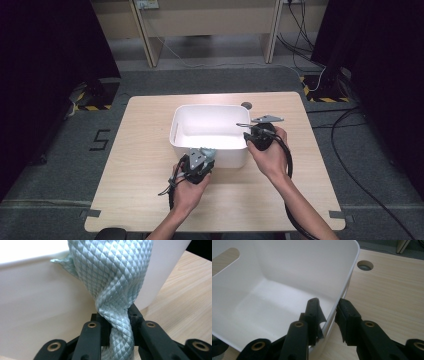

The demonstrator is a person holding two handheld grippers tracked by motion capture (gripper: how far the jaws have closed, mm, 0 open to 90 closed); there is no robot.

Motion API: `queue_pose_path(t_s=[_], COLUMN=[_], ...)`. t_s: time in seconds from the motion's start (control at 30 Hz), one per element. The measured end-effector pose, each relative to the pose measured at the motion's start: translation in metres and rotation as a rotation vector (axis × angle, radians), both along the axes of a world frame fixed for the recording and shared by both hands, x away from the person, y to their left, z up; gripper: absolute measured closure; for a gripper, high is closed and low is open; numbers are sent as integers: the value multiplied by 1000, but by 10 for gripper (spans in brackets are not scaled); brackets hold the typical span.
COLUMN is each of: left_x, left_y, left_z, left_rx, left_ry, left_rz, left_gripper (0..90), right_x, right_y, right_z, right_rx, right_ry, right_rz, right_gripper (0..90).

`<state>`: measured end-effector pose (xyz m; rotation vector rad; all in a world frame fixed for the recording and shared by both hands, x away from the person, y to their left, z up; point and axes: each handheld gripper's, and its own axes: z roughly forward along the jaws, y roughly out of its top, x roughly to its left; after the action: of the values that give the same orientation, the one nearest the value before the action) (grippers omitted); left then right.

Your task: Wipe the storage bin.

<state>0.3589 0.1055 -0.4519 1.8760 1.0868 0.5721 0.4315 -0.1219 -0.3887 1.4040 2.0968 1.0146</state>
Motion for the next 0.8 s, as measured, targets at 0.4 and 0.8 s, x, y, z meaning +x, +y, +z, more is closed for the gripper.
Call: queue_pose_path(t_s=[0.4,0.8], left_x=[0,1], left_y=[-2,-11], left_z=[3,6], left_rx=[0,2], left_ry=[7,7], left_rz=[0,-22], left_gripper=[772,772], right_x=[0,0], right_y=[0,0], right_z=[0,0], right_rx=[-1,-2], right_ry=[0,0], right_rz=[0,-1], right_gripper=[712,712])
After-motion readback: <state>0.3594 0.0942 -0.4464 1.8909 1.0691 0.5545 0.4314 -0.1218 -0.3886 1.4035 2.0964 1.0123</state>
